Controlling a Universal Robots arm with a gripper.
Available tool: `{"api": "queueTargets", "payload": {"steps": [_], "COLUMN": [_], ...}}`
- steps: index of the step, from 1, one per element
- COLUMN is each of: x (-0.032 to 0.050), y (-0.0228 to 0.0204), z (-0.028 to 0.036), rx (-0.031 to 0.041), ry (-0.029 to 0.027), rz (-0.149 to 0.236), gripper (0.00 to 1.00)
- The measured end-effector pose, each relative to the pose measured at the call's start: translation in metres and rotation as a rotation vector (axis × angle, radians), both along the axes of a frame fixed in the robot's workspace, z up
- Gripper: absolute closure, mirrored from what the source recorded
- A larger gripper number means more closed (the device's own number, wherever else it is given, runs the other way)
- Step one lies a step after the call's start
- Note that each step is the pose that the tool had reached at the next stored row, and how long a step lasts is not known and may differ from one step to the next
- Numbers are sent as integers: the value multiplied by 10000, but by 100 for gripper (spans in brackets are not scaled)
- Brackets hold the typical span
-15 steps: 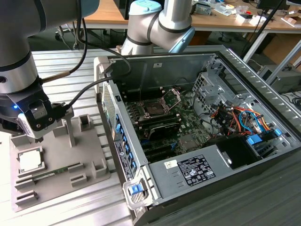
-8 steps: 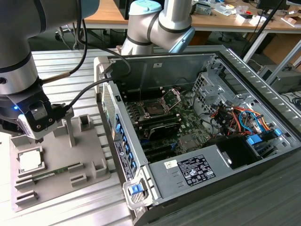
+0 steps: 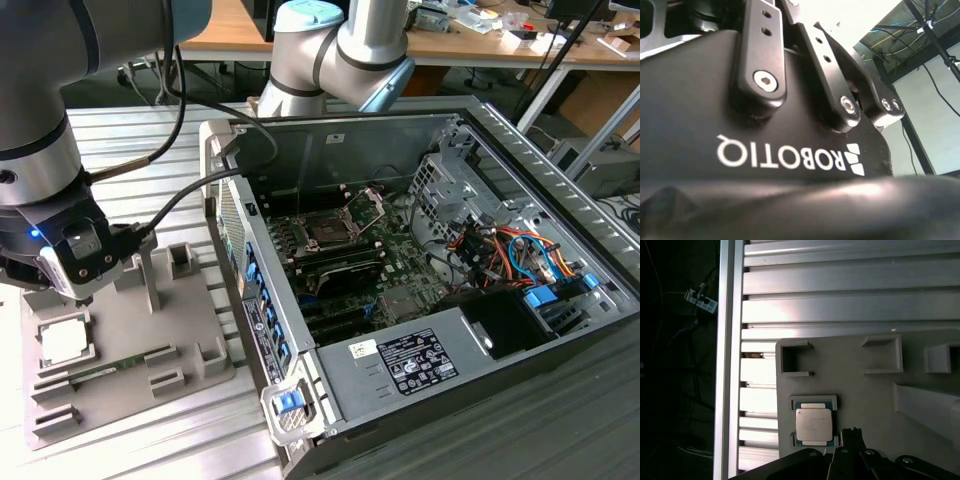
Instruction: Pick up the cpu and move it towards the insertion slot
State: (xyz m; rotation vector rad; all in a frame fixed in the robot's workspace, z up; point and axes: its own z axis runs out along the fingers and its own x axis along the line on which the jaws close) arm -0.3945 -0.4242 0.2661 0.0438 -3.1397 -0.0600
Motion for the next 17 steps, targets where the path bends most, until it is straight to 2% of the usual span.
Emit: {"api": "queueTargets", "payload": {"steps": [3, 7, 11, 17], "x": [-8, -58, -105, -112], "y": [-10, -28, -85, -100], "z": [-7, -21, -60, -76], "rx": [0, 0, 0, 0], "ry": [0, 0, 0, 0], "rz": [0, 4, 26, 30], "gripper": [89, 89, 89, 89]}}
